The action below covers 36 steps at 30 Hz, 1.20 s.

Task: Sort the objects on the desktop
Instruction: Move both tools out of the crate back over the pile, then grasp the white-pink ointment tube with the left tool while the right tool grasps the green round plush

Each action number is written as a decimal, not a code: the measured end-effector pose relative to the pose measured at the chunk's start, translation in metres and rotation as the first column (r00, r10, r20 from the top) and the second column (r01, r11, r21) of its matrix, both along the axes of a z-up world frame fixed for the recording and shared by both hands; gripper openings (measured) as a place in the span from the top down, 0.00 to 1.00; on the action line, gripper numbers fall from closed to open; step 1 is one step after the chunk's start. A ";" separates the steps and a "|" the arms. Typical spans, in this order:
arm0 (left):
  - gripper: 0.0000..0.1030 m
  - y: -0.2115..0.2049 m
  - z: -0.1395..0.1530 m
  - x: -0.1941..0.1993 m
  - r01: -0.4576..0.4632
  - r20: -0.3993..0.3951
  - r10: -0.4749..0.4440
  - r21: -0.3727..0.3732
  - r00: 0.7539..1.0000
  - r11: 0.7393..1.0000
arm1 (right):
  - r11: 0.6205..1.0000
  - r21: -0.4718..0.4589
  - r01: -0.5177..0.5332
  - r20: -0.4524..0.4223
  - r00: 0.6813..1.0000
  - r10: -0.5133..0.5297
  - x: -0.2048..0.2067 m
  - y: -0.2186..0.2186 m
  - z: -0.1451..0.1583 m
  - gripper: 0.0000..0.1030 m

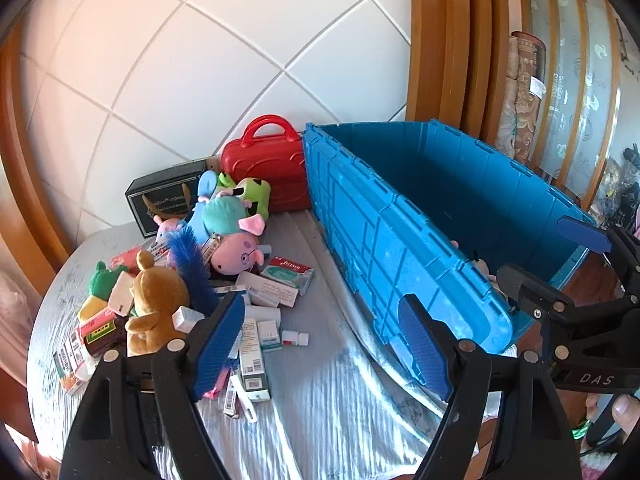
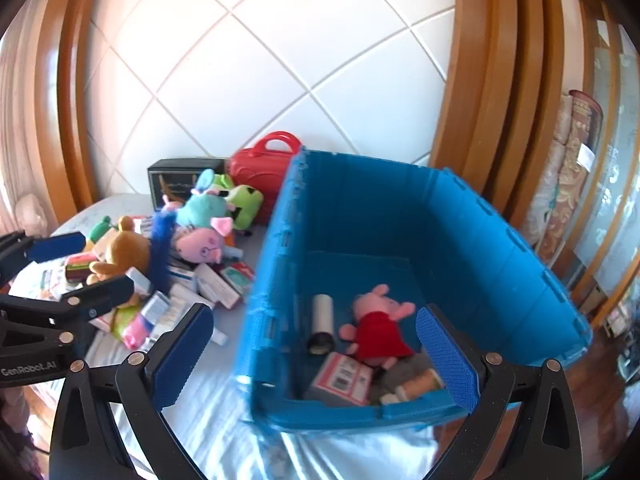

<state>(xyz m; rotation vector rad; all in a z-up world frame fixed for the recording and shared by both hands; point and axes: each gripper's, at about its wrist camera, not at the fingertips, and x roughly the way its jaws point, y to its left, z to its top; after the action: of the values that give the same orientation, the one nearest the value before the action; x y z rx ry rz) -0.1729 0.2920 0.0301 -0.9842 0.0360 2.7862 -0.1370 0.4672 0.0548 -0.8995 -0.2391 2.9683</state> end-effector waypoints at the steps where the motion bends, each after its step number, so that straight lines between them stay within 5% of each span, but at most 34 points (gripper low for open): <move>1: 0.23 -0.009 -0.002 0.000 -0.008 0.005 0.008 0.000 1.000 1.000 | 1.000 -0.007 -0.007 -0.001 1.000 0.007 -0.001 -0.009 -0.001 0.00; 9: 0.23 -0.085 -0.023 0.003 -0.100 0.049 0.101 -0.009 0.994 0.995 | 0.997 -0.009 -0.076 0.040 0.996 0.076 -0.014 -0.077 -0.017 0.00; 15: 0.23 -0.152 -0.060 0.001 -0.220 0.134 0.220 -0.019 0.966 0.975 | 0.989 -0.020 -0.145 0.105 0.984 0.147 -0.031 -0.127 -0.042 0.00; 23: 0.23 -0.248 -0.124 0.007 -0.359 0.238 0.366 -0.071 0.900 0.931 | 0.976 -0.048 -0.214 0.240 0.946 0.220 -0.063 -0.183 -0.098 0.00; 33: 0.23 -0.343 -0.221 0.027 -0.508 0.392 0.515 -0.130 0.763 0.852 | 0.974 -0.074 -0.216 0.402 0.887 0.227 -0.098 -0.231 -0.183 0.00; 36: 0.23 -0.351 -0.247 0.026 -0.508 0.428 0.497 -0.100 0.755 0.856 | 0.967 -0.084 -0.240 0.437 0.864 0.252 -0.104 -0.250 -0.201 0.00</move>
<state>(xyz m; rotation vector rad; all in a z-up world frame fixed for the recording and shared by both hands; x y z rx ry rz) -0.1473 -0.0588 -0.2173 -1.8366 -0.3826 2.9065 -0.2409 0.2171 -0.1460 -1.6688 -0.3495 2.9399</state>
